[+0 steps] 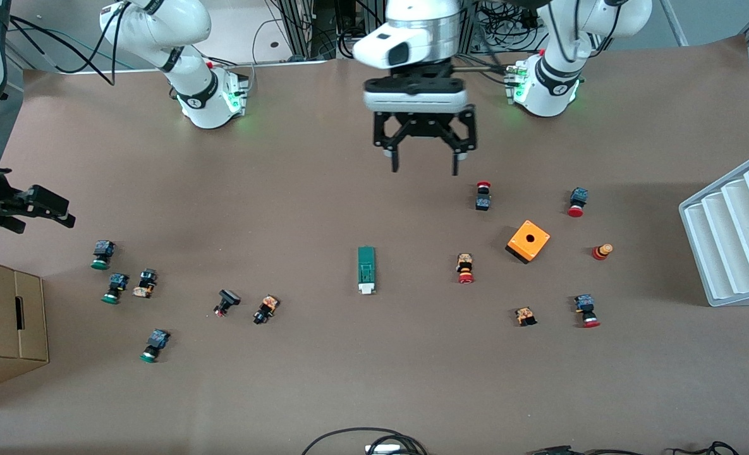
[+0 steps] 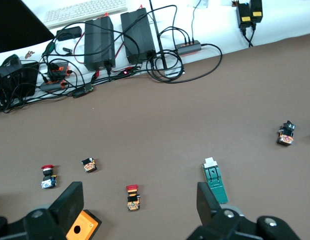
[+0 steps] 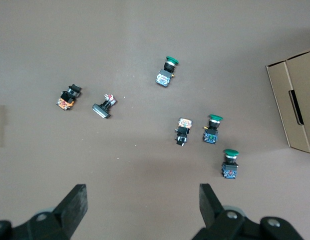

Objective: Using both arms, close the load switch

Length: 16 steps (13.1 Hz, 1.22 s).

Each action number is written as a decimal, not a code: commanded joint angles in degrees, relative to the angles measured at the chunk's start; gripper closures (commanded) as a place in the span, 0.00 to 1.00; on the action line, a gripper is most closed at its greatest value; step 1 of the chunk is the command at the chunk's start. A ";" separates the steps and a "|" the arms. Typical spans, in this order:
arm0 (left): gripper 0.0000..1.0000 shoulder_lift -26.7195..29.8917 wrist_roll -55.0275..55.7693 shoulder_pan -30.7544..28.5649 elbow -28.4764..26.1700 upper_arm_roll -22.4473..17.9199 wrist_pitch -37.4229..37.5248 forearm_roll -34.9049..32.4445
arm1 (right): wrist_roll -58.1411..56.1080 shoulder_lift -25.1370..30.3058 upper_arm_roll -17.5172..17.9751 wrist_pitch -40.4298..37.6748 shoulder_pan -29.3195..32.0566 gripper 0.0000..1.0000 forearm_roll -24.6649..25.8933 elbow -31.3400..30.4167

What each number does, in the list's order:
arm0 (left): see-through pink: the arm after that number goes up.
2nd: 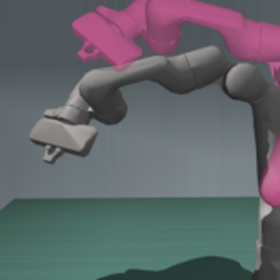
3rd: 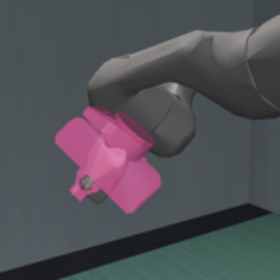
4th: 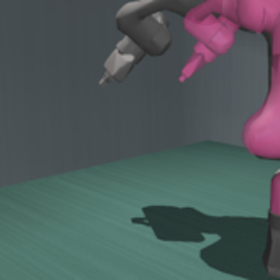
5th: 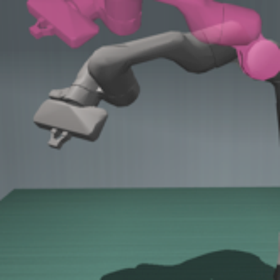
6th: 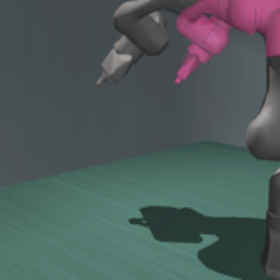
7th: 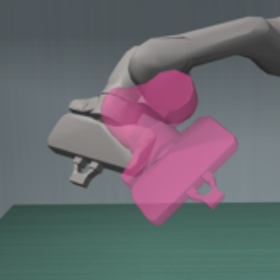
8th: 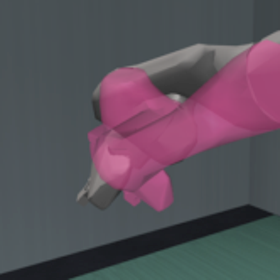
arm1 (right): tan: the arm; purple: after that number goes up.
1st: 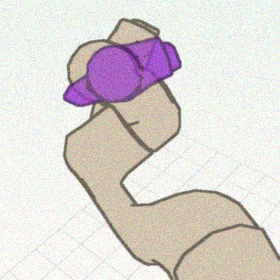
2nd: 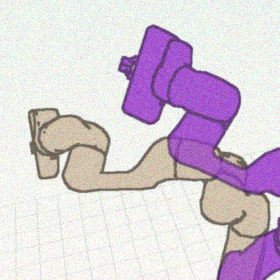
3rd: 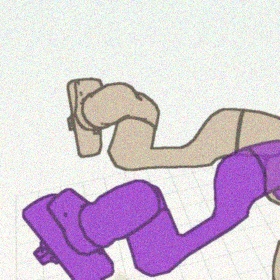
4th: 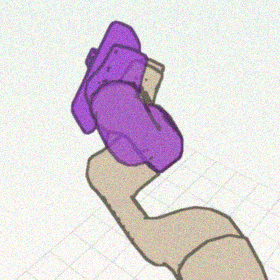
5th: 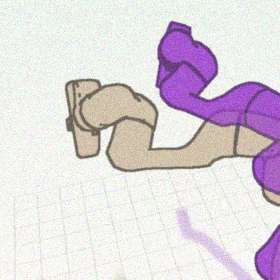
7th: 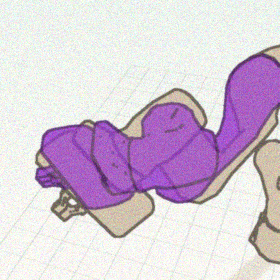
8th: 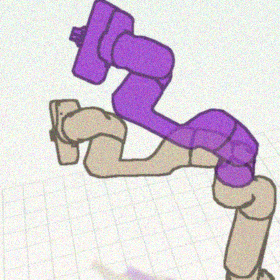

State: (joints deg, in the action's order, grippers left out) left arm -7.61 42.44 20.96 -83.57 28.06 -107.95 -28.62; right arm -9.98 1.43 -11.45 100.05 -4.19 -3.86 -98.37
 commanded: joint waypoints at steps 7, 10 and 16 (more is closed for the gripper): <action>0.00 5.76 -13.17 -17.33 -1.06 0.33 3.62 15.49 | 0.14 -0.38 0.11 0.06 -0.29 0.00 1.14 1.08; 0.00 5.85 -13.97 -22.70 -0.89 -1.67 6.95 20.34 | 0.14 -0.38 0.11 0.06 -0.29 0.00 1.05 1.08; 0.00 5.59 -23.01 -23.24 -1.33 -18.10 11.78 27.56 | 0.14 -0.38 0.11 0.06 -0.20 0.00 0.96 1.08</action>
State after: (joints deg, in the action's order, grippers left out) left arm -3.14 21.69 -2.20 -83.97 13.25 -98.27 -2.63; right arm -9.98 1.44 -11.30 100.07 -4.21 -3.86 -98.36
